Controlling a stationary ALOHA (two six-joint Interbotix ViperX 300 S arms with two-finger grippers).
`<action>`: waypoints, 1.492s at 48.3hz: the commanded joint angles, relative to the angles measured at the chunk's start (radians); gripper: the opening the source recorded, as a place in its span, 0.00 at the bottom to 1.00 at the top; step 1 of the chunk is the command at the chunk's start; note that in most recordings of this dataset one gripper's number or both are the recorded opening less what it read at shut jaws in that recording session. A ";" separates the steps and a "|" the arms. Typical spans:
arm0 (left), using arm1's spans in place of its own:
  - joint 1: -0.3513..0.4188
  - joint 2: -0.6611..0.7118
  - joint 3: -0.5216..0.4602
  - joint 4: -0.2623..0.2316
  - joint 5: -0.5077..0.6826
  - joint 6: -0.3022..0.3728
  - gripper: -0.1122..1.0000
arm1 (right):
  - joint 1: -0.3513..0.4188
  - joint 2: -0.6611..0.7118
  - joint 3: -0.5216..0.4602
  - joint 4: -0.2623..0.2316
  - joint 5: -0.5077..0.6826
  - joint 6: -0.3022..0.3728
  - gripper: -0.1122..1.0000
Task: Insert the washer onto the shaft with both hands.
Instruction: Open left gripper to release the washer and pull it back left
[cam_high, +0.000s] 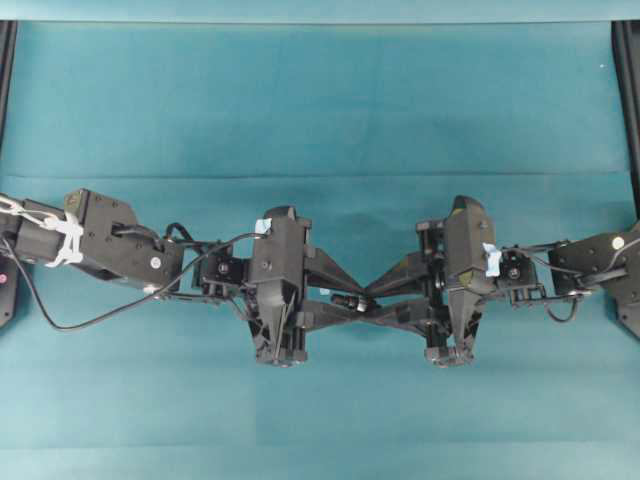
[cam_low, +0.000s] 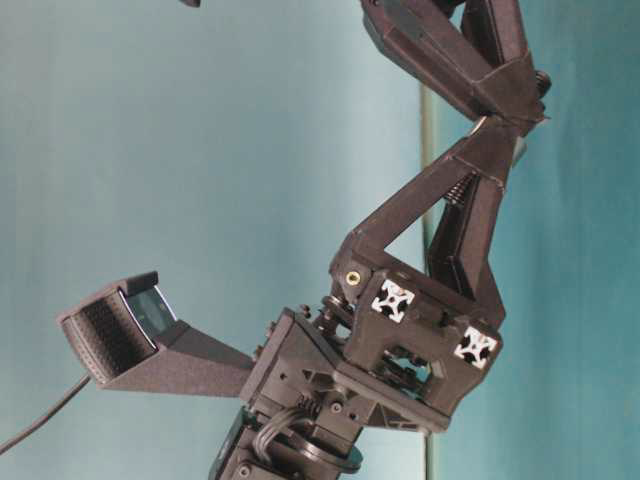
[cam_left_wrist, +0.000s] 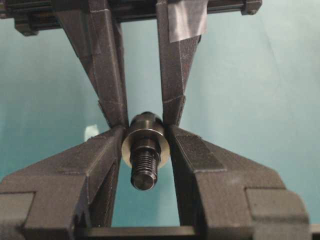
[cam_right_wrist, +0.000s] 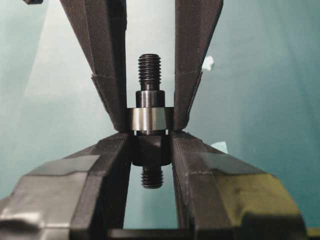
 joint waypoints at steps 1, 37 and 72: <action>0.005 -0.012 -0.021 0.002 -0.003 -0.002 0.44 | -0.003 -0.009 -0.015 0.003 -0.003 0.006 0.10; 0.005 -0.101 0.011 0.000 0.124 0.002 0.87 | -0.002 -0.009 -0.011 0.005 0.002 0.005 0.10; 0.005 -0.482 0.224 0.002 0.362 0.017 0.87 | 0.006 -0.009 -0.011 0.003 0.018 0.000 0.10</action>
